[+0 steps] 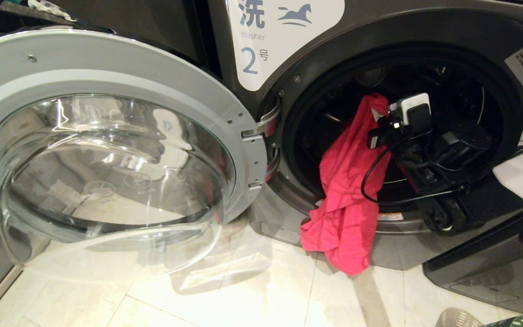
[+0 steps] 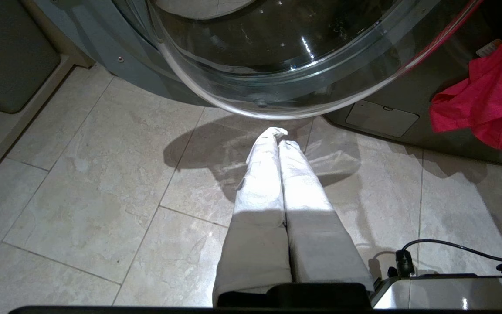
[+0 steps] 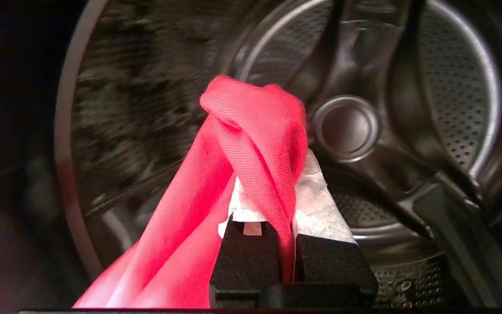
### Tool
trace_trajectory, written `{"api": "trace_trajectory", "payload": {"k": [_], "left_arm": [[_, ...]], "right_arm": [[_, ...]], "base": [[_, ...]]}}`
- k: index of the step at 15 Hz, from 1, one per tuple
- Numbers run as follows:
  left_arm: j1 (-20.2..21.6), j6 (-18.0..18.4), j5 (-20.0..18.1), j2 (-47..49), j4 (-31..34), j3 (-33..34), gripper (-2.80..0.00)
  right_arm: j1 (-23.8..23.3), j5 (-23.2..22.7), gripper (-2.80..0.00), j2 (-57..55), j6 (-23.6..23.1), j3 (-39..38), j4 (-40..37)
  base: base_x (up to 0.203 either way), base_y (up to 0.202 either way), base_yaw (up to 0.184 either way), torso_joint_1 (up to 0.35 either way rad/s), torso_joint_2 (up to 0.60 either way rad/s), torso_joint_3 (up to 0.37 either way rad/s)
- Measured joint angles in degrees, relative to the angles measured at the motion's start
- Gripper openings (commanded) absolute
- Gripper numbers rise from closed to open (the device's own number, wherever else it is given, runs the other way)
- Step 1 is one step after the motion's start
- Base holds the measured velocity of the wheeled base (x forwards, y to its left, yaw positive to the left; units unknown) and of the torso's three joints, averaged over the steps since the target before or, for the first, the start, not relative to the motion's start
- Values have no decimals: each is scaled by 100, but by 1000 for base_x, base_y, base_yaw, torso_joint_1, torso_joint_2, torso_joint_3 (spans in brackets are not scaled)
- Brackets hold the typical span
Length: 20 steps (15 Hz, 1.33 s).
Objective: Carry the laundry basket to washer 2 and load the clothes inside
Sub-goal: Place the clothes into the washing machine
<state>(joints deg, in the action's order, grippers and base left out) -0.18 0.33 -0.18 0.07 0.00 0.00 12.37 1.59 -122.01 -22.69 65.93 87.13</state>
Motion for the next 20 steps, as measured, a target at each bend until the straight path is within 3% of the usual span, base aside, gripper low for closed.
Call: {"api": "trace_trajectory", "payload": {"k": [5, 11, 14, 18, 20], "left_arm": [[0, 2, 0, 0, 0, 0, -280], [0, 0, 0, 0, 0, 0, -280], [0, 0, 0, 0, 0, 0, -280], [0, 2, 0, 0, 0, 0, -280], [0, 2, 2, 0, 0, 0, -280]], "right_arm": [[2, 666, -280, -1161, -57, 1888, -205], [-20, 1349, -280, -2097, -82, 4260, -1289], [-48, 1398, -280, -2326, -89, 4635, -1403], [-56, 1392, -280, -2363, -120, 4683, -470], [-85, 1434, -280, -2396, -160, 4669, -448]], "base": [[0, 0, 0, 0, 0, 0], [0, 0, 0, 0, 0, 0], [0, 0, 0, 0, 0, 0], [0, 0, 0, 0, 0, 0], [0, 0, 0, 0, 0, 0]]}}
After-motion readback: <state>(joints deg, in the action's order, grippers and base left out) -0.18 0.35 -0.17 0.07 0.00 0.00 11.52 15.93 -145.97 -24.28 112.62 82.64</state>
